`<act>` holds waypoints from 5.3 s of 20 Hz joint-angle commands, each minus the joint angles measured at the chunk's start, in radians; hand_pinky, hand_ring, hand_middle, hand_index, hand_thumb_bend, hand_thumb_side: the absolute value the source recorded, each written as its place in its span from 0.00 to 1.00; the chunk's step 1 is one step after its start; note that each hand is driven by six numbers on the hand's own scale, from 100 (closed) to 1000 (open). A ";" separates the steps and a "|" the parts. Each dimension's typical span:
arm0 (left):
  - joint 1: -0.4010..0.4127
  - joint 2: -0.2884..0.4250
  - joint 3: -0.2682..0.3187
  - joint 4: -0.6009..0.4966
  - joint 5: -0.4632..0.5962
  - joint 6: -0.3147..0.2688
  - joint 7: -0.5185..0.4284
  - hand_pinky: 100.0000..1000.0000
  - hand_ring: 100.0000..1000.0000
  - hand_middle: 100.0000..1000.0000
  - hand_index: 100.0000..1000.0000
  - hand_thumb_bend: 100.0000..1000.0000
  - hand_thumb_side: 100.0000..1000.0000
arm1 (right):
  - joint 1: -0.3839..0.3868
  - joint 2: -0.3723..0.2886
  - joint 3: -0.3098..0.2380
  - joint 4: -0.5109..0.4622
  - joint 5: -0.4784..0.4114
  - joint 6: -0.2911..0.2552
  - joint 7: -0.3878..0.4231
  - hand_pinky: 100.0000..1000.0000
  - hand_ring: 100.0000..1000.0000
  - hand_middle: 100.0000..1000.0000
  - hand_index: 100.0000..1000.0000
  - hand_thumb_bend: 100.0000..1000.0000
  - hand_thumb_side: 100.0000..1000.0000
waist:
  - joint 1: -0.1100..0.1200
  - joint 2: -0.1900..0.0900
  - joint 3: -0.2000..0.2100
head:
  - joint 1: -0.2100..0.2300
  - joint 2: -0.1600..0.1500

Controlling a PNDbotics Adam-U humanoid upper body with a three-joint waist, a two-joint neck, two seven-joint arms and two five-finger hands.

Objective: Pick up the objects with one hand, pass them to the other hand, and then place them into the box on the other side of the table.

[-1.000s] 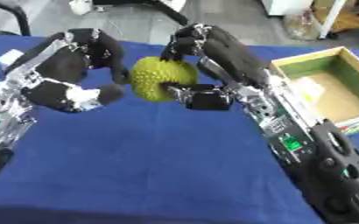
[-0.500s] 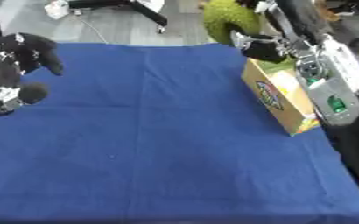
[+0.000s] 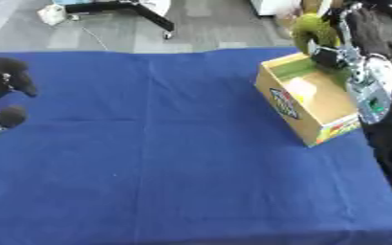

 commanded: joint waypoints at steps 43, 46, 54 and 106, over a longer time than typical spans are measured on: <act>-0.467 0.423 0.119 0.923 -0.902 0.616 -0.263 0.72 0.65 0.69 0.83 0.99 0.41 | 0.351 0.018 0.192 -0.948 -0.383 -0.128 0.197 0.80 0.86 0.82 0.95 0.00 0.19 | 0.005 0.003 -0.065 | 0.387 0.008; -0.511 0.397 0.143 1.021 -0.943 0.620 -0.226 0.71 0.64 0.69 0.82 1.00 0.43 | 0.351 0.026 0.201 -0.961 -0.392 -0.134 0.210 0.80 0.87 0.82 0.95 0.00 0.22 | 0.001 0.018 -0.076 | 0.392 -0.005; -0.548 0.374 0.194 1.128 -0.819 0.582 -0.151 0.70 0.62 0.68 0.81 1.00 0.38 | 0.357 0.029 0.212 -0.998 -0.413 -0.142 0.226 0.80 0.87 0.82 0.96 0.00 0.24 | -0.012 0.084 -0.111 | 0.375 -0.055; -0.218 0.308 0.017 0.064 0.088 0.240 0.203 0.52 0.30 0.30 0.46 0.73 0.19 | 0.280 0.067 0.262 -1.033 -0.352 -0.170 0.302 0.79 0.83 0.80 0.91 0.00 0.10 | -0.006 0.001 -0.104 | 0.277 -0.020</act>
